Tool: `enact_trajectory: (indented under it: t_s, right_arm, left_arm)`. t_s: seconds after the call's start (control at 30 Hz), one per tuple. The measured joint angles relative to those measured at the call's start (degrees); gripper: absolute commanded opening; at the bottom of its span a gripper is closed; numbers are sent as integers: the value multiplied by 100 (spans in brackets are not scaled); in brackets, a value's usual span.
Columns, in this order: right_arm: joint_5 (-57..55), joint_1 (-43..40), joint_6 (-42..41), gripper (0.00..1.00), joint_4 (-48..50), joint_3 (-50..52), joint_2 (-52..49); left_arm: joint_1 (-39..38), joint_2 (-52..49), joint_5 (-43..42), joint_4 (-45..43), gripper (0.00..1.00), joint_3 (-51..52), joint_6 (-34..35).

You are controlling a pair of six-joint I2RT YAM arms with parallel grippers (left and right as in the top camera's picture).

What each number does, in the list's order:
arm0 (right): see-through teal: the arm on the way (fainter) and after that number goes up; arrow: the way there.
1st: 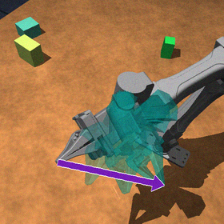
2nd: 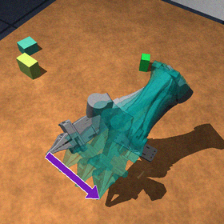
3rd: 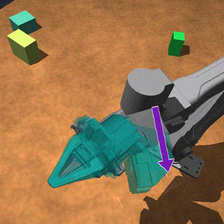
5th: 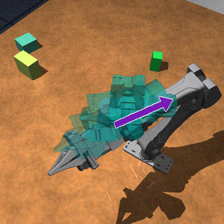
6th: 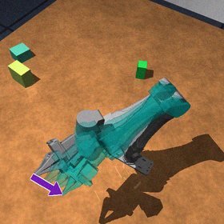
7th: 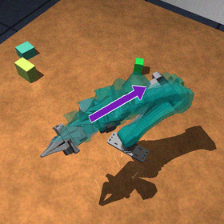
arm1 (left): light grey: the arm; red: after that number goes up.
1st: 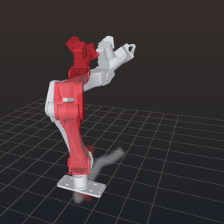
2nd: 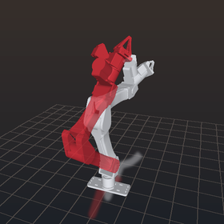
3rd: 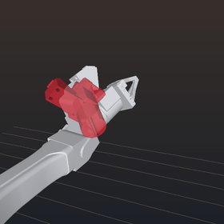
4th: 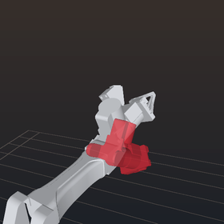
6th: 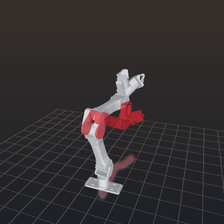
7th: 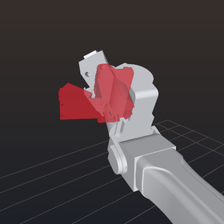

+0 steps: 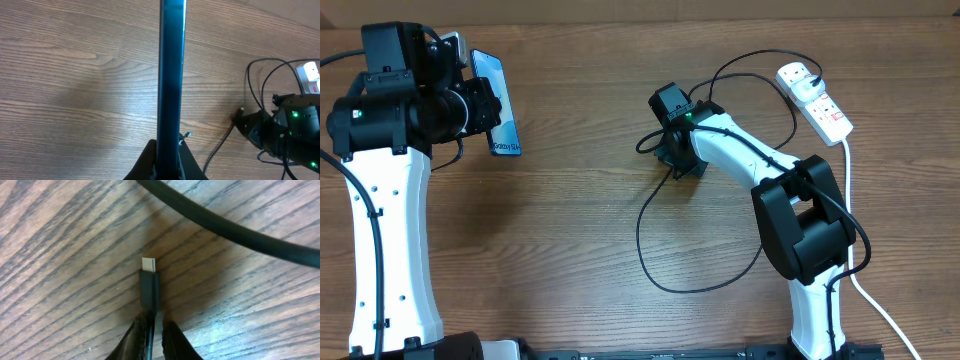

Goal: Plug charger to phone and switch on socket

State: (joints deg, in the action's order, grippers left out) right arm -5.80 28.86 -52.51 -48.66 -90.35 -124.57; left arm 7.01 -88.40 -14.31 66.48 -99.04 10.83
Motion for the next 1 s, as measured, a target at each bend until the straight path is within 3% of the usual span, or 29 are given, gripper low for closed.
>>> enact_trajectory:
  t_s: [0.3,0.57,0.73,1.0]
  right_arm:
    - [59,-2,2,4,-9,2,0]
    - [887,-7,236,4,0,-35,0]
    - [1685,-7,927,4,-20,-39,319]
    - [3263,33,2426,4,-13,-138,2758]
  left_arm:
    - [0,0,0,0,4,0,0]
    - [2,0,-205,-188,4,0,0]
    - [0,0,-1084,-811,4,0,-7]
    - [0,0,-3244,-1971,4,2,85]
